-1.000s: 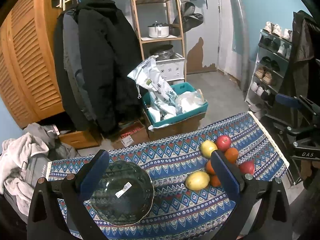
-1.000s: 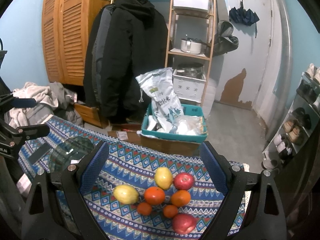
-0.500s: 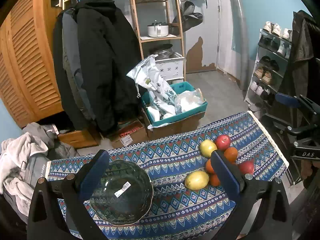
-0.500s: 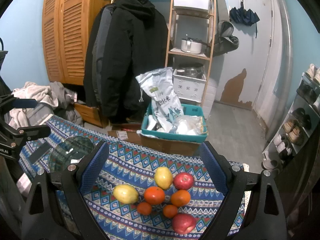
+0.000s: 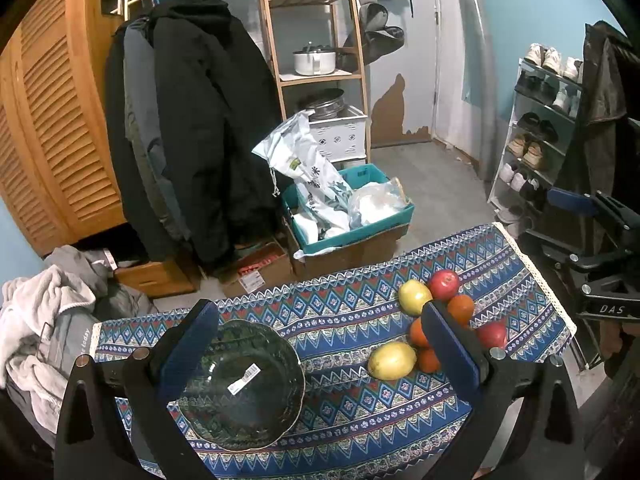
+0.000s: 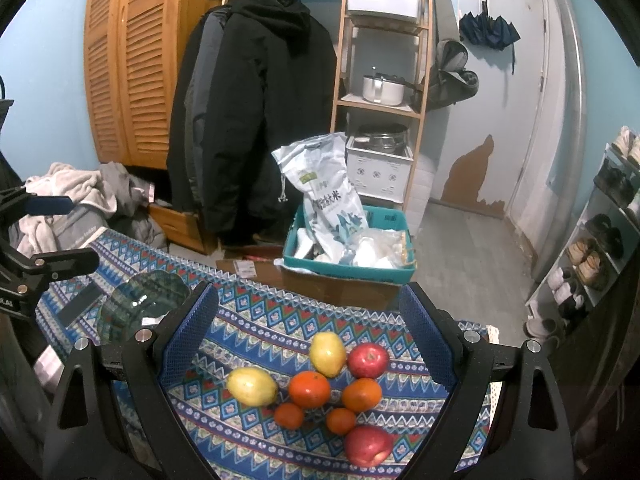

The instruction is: Organize fruits

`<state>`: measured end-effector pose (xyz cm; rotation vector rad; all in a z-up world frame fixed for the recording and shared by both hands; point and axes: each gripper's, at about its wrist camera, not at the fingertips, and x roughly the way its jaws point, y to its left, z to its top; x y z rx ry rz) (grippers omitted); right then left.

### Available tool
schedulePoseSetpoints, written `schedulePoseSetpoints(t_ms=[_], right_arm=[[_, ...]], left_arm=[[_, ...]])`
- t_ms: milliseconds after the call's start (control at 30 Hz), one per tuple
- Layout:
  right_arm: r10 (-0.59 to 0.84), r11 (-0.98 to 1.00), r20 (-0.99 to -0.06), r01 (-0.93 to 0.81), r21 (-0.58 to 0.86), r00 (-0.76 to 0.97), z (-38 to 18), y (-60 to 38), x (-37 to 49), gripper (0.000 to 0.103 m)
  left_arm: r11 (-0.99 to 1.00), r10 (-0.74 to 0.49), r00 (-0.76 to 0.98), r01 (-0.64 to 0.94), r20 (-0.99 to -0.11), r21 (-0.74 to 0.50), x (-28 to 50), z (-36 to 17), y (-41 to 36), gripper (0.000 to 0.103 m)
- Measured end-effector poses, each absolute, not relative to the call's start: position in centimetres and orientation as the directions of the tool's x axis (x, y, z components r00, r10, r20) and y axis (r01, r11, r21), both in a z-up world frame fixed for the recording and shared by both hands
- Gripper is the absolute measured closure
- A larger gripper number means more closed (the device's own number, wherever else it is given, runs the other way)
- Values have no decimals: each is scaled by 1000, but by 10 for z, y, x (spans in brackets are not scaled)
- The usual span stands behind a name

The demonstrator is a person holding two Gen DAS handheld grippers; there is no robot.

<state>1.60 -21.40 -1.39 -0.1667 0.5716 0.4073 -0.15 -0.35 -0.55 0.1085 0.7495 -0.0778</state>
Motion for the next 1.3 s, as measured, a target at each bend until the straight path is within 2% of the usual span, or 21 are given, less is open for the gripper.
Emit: schedulePoseSetpoints(t_ms=[1300], right_arm=[[324,923,-578,-386,18,749,-16,-228,34,13]], left_arm=[[991,-50,715,123,-698,55,14,-11,-16,1]])
